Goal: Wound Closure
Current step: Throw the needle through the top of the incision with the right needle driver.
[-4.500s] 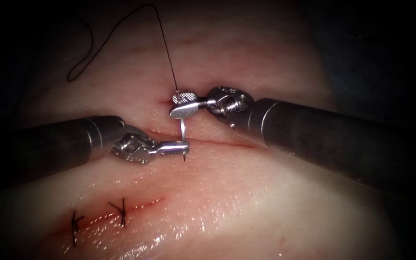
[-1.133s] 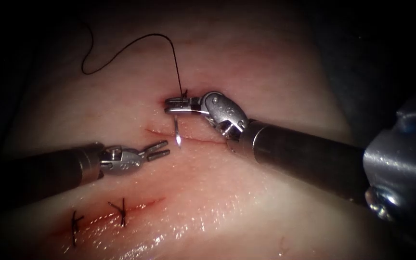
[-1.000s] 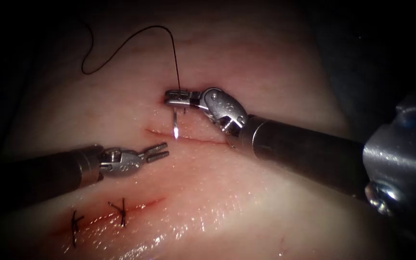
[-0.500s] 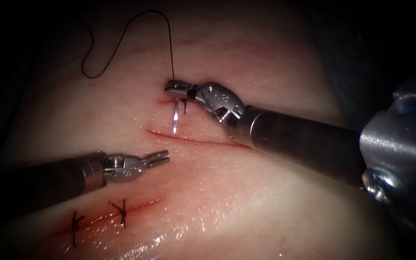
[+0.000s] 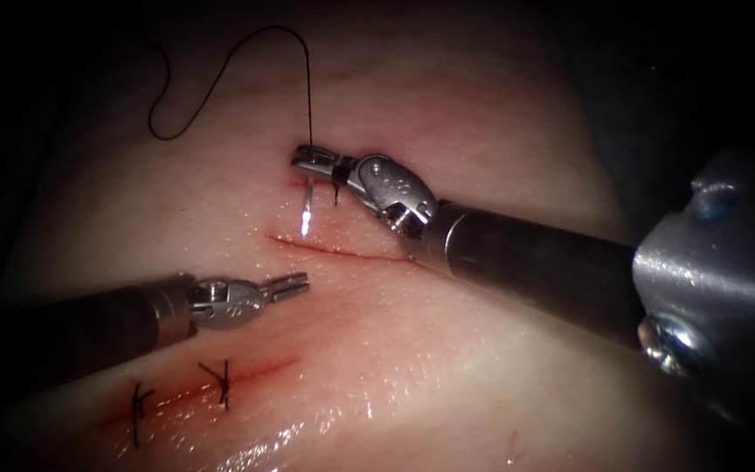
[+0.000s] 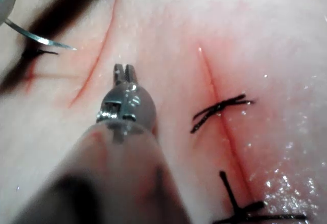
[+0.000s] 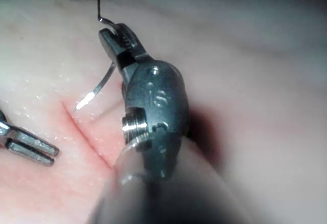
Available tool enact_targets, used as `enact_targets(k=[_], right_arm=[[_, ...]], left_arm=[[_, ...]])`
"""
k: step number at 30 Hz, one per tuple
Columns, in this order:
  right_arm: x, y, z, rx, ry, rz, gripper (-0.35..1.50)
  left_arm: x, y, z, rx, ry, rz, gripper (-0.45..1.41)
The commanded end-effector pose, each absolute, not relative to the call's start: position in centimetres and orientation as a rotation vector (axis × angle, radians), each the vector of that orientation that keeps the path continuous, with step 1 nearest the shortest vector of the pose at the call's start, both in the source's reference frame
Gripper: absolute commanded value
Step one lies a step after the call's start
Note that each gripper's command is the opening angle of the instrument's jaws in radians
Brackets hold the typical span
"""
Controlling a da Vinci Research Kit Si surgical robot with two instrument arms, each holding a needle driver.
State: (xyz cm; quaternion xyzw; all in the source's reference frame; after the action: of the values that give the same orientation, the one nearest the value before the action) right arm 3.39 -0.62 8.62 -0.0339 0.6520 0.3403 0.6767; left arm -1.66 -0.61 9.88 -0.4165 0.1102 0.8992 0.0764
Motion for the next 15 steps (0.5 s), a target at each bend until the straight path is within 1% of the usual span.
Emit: enact_targets(k=[1,7,15], right_arm=[[3.47,-0.58,8.7,-0.107,1.462,0.735,-0.35],[3.46,-0.58,8.77,-0.252,1.439,0.588,-0.35],[3.51,-0.63,8.83,-0.31,1.436,0.518,-0.35]], left_arm=[[-1.71,-0.6,9.96,-1.249,0.324,2.7,-0.23],[-1.71,-0.68,10.0,-1.248,0.276,2.71,-0.23],[-1.73,-0.76,9.91,-1.258,0.263,2.709,-0.23]])
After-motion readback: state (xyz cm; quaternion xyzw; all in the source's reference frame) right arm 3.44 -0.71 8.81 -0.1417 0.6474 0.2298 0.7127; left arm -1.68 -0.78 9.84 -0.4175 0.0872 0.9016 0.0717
